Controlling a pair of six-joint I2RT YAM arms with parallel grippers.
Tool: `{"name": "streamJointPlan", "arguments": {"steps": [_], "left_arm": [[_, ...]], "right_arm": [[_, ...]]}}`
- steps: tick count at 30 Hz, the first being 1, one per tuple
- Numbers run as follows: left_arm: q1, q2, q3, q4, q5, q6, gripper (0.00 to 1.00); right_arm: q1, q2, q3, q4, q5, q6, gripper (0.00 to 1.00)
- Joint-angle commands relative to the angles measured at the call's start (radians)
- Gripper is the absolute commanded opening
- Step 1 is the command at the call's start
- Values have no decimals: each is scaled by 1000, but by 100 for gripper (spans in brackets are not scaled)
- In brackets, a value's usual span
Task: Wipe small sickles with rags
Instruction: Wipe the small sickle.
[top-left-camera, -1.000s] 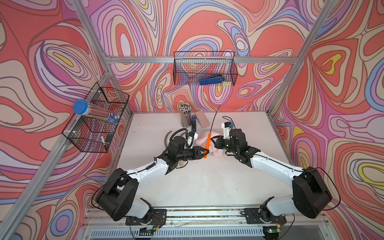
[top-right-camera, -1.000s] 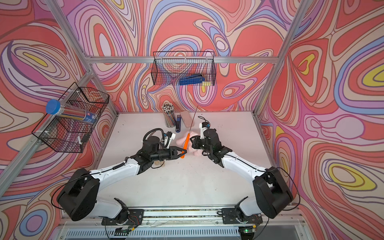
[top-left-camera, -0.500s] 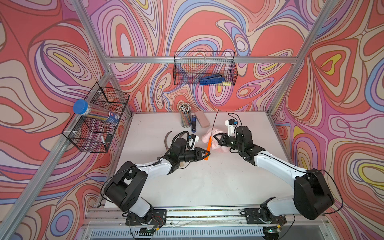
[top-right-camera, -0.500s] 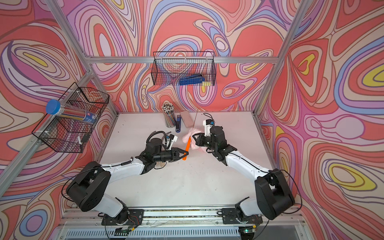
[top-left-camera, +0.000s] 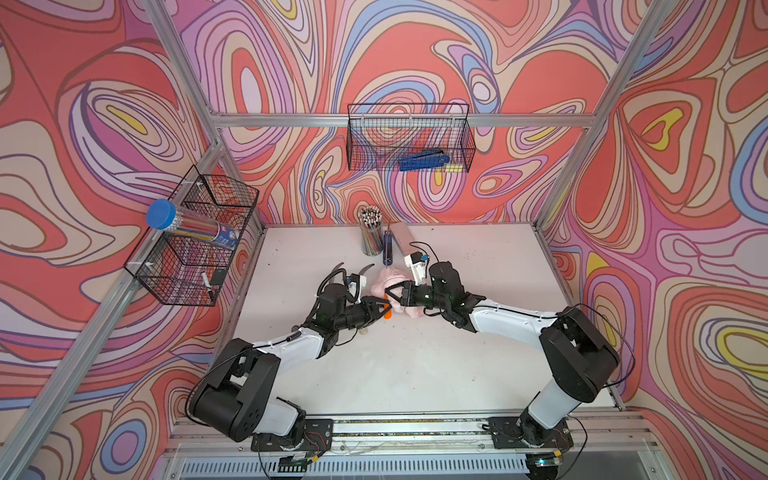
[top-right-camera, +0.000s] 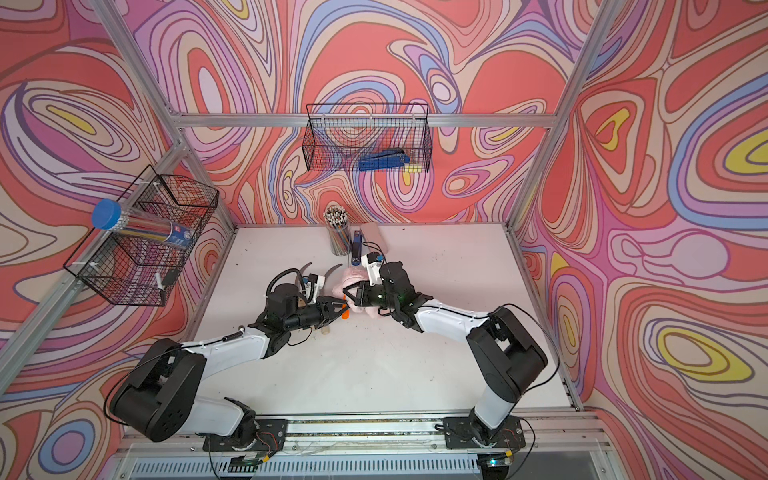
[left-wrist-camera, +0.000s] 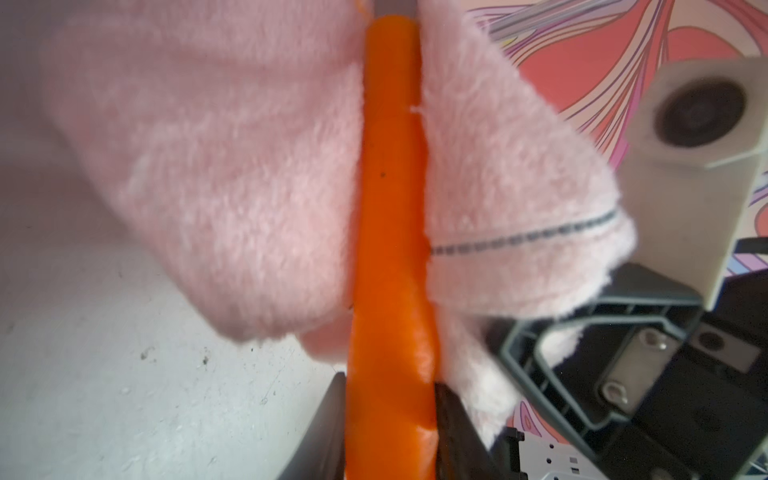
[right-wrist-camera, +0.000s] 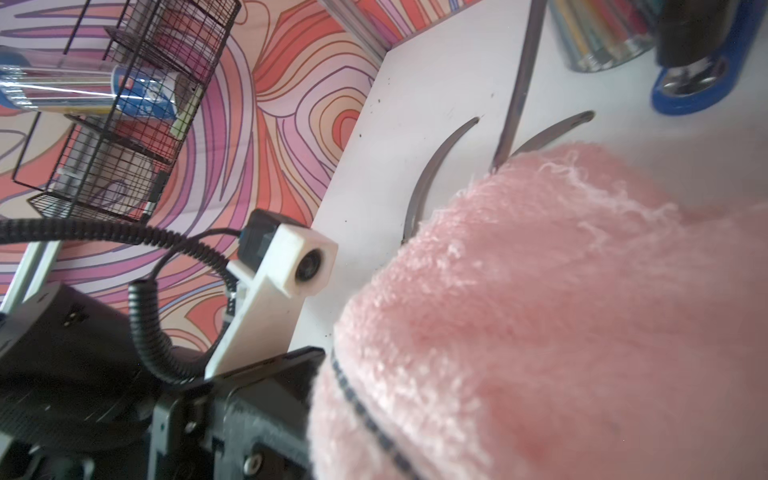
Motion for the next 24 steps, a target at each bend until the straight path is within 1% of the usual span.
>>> {"name": "streamJointPlan", "arguments": {"steps": [1, 2, 3, 5, 9, 12, 14, 17, 18, 20, 22, 24], "left_arm": [[32, -36, 0, 210, 41, -60, 0], [52, -36, 0, 224, 54, -76, 0], [75, -37, -37, 241, 69, -91, 0], [111, -38, -43, 259, 91, -113, 0], [133, -36, -53, 332, 121, -161, 0], [157, -57, -51, 305, 123, -153, 0], [176, -74, -58, 292, 123, -155, 0], [193, -95, -77, 337, 129, -182, 0], [193, -106, -75, 318, 126, -171, 0], [193, -126, -56, 229, 121, -127, 0], [193, -130, -47, 196, 122, -116, 0], [189, -124, -55, 236, 128, -140, 0]], "right_arm": [[20, 11, -1, 63, -96, 58, 0], [25, 17, 11, 46, -94, 45, 0], [33, 25, 27, 20, -93, 31, 0], [50, 42, 47, 3, -95, 25, 0], [91, 74, 71, 4, -102, 31, 0], [100, 87, 78, 0, -102, 39, 0], [100, 87, 68, 3, -82, 47, 0], [98, 69, 50, -25, -18, 40, 0], [95, 63, 52, -47, 3, 32, 0], [79, 58, 57, -88, 36, 22, 0], [51, 60, 43, -87, 39, 37, 0], [21, 63, 29, -65, 24, 50, 0]]}}
